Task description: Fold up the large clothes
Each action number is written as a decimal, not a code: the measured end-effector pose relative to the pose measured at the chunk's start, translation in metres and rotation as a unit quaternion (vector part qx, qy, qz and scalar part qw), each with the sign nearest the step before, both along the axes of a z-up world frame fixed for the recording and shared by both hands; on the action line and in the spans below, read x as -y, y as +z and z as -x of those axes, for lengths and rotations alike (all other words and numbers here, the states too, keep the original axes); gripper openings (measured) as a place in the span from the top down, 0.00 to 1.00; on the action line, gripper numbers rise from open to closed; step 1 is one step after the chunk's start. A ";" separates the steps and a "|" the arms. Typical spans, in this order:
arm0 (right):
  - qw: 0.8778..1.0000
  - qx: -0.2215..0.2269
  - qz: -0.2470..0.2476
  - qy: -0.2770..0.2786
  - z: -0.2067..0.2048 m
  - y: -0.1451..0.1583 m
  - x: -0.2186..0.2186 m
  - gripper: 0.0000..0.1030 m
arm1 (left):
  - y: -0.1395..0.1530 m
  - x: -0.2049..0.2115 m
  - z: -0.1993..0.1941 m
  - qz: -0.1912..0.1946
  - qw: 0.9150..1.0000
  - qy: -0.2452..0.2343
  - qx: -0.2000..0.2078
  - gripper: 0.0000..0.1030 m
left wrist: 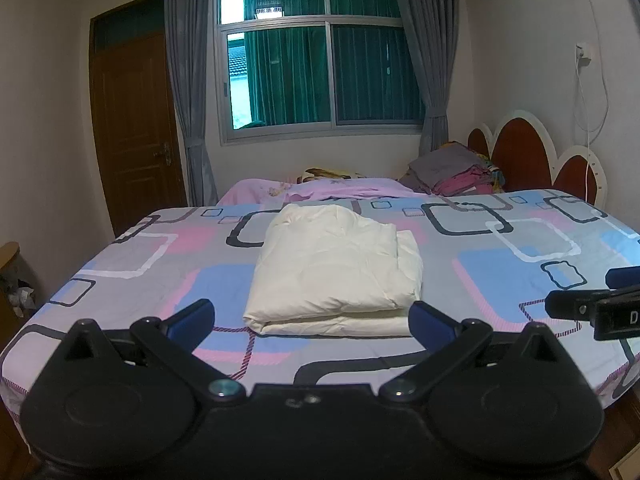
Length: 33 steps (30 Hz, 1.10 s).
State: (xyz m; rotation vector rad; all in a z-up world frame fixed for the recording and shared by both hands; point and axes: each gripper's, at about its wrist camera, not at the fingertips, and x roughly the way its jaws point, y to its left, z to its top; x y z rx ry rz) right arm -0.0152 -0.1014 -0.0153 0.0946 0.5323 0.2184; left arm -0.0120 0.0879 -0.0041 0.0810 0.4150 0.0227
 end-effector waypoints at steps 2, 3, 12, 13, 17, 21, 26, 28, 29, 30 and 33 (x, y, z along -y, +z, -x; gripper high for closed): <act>1.000 0.000 0.000 0.001 0.000 0.000 0.001 0.00 | 0.000 0.000 0.000 0.000 1.000 0.000 0.000 0.00; 1.000 0.000 0.000 0.000 0.000 0.000 0.001 0.00 | 0.000 0.000 0.001 0.000 1.000 0.000 0.000 0.00; 1.000 0.000 0.000 0.000 0.000 0.000 0.000 0.00 | 0.001 -0.001 0.000 0.000 1.000 0.000 0.001 0.00; 1.000 0.000 0.001 0.000 0.000 0.000 0.000 0.00 | 0.001 -0.001 0.000 0.000 1.000 0.000 0.001 0.00; 1.000 -0.001 0.001 0.000 0.000 0.000 0.001 0.00 | 0.002 -0.001 0.000 -0.001 1.000 0.000 0.004 0.00; 1.000 0.000 0.001 0.000 0.001 0.000 0.002 0.00 | 0.002 -0.004 0.001 0.002 1.000 0.001 0.005 0.00; 1.000 0.000 0.002 0.001 0.000 0.001 0.002 0.00 | 0.003 -0.005 0.002 0.002 1.000 0.000 0.006 0.00; 1.000 0.000 0.003 0.002 0.000 0.001 0.001 0.00 | 0.003 -0.005 0.002 0.003 1.000 0.000 0.006 0.00; 1.000 0.000 0.004 0.002 0.000 0.001 0.000 0.00 | 0.003 -0.005 0.002 0.004 1.000 0.000 0.006 0.00; 1.000 0.000 0.004 0.002 0.000 0.001 0.000 0.00 | 0.003 -0.006 0.002 0.006 1.000 0.001 0.005 0.00; 1.000 0.001 0.004 0.001 0.000 0.001 -0.001 0.00 | 0.004 -0.009 0.002 0.008 1.000 0.002 0.007 0.00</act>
